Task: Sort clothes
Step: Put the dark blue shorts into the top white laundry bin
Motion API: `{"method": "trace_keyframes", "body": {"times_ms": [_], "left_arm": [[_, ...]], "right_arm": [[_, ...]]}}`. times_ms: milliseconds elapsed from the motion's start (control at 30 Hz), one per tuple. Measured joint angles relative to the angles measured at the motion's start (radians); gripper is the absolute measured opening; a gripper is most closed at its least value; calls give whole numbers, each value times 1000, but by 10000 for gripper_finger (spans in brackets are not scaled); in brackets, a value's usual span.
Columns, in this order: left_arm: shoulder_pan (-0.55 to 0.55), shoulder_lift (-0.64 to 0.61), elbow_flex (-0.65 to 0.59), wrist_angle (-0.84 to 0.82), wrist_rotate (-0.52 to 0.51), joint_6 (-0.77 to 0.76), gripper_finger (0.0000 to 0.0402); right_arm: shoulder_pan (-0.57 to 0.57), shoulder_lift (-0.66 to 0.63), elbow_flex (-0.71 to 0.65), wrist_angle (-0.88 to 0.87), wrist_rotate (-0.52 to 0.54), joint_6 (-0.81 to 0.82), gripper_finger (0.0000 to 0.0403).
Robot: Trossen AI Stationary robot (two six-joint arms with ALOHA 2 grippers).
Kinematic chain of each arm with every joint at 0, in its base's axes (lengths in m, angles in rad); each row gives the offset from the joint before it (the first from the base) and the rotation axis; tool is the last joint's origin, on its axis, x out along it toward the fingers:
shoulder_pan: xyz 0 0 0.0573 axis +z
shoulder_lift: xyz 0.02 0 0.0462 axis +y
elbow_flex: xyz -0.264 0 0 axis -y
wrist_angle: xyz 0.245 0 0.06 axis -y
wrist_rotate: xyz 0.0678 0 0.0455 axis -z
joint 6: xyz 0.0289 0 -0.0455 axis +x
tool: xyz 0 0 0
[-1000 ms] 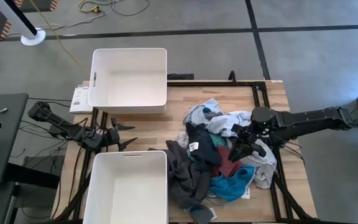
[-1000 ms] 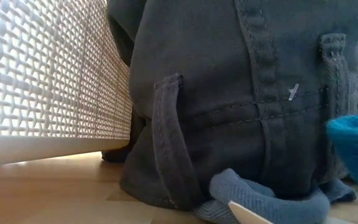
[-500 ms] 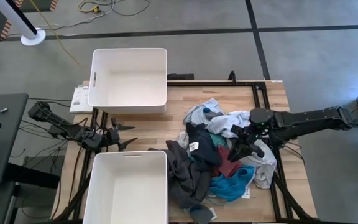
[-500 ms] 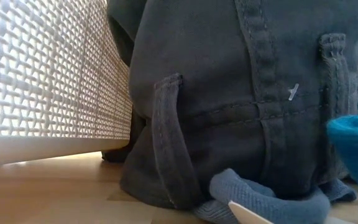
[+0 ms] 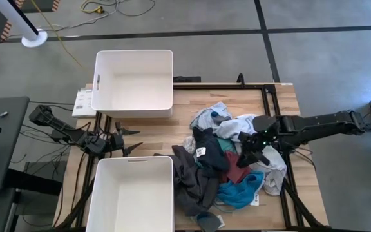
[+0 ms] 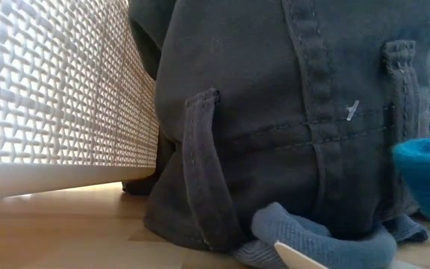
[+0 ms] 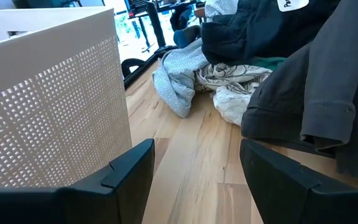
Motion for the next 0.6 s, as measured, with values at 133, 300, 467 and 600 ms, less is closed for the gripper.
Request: {"method": "trace_keyframes", "body": {"times_ms": [133, 300, 467, 600], "left_arm": [[0, 0, 0, 0, 0, 77, 231], [0, 0, 0, 1, 0, 417, 231], [4, 0, 0, 1, 0, 573, 231], [7, 0, 0, 1, 0, 576, 231]], "right_arm": [[0, 0, 0, -36, 23, -12, 107], [0, 0, 0, -79, 50, -153, 107], [0, 0, 0, -141, 53, -190, 107], [0, 0, 0, -161, 55, -191, 107]]}}
